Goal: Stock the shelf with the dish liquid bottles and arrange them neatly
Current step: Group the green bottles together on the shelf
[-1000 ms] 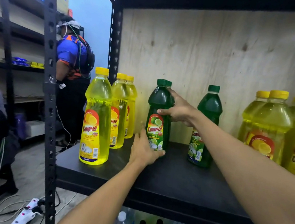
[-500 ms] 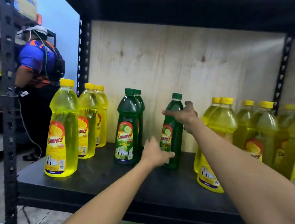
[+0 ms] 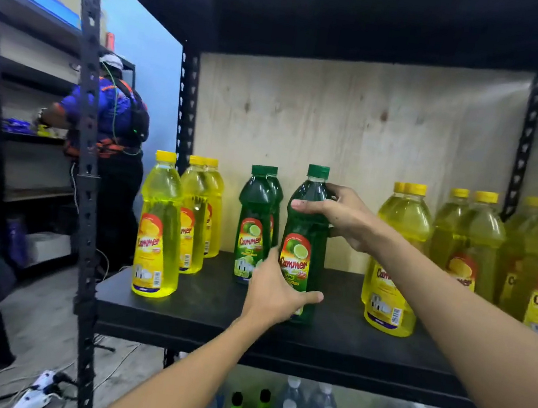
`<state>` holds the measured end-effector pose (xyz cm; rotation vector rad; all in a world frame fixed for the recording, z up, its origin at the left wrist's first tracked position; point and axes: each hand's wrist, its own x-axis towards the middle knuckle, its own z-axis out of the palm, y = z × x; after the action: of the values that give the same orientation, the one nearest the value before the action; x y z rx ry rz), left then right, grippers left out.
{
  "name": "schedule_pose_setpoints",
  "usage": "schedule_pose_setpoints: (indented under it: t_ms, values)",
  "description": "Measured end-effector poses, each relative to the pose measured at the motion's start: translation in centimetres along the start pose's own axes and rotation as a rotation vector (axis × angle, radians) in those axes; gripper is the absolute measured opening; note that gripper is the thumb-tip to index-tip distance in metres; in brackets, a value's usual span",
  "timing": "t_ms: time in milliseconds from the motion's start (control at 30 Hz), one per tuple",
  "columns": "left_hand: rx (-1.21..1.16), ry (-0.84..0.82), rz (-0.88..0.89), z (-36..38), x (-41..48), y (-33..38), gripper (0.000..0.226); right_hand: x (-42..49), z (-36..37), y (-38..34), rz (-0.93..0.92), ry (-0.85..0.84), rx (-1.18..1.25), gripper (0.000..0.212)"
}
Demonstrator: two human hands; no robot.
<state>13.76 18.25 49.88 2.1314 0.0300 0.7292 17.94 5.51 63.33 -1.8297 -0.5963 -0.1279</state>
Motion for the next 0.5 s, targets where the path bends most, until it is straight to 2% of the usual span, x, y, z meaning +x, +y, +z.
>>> schedule_pose_setpoints:
  t_ms: [67, 133, 200, 267, 400, 500]
  values:
    - [0.036, 0.072, -0.032, -1.8, -0.8, -0.4, 0.106, -0.6, 1.4, -1.2, -0.009, -0.07, 0.039, 0.042]
    - [0.047, 0.114, -0.07, -3.6, -1.2, -1.0, 0.099, -0.8, 3.2, -2.2, -0.023, -0.112, 0.078, 0.038]
    - [0.061, 0.141, -0.103, -5.0, -1.3, -1.5, 0.093, -0.7, 5.0, -2.9, -0.029, -0.126, 0.098, 0.042]
    - [0.084, 0.162, -0.127, -6.3, -1.2, -2.2, 0.092, -0.3, 6.9, -3.3, -0.033, -0.125, 0.103, 0.055]
    - [0.088, 0.183, -0.148, -7.0, -0.8, -3.5, 0.104, 1.5, 9.6, -3.2, -0.022, -0.1, 0.081, 0.08]
    - [0.09, 0.189, -0.156, -7.0, -0.3, -4.0, 0.102, 2.3, 9.9, -3.0, -0.028, -0.099, 0.083, 0.079]
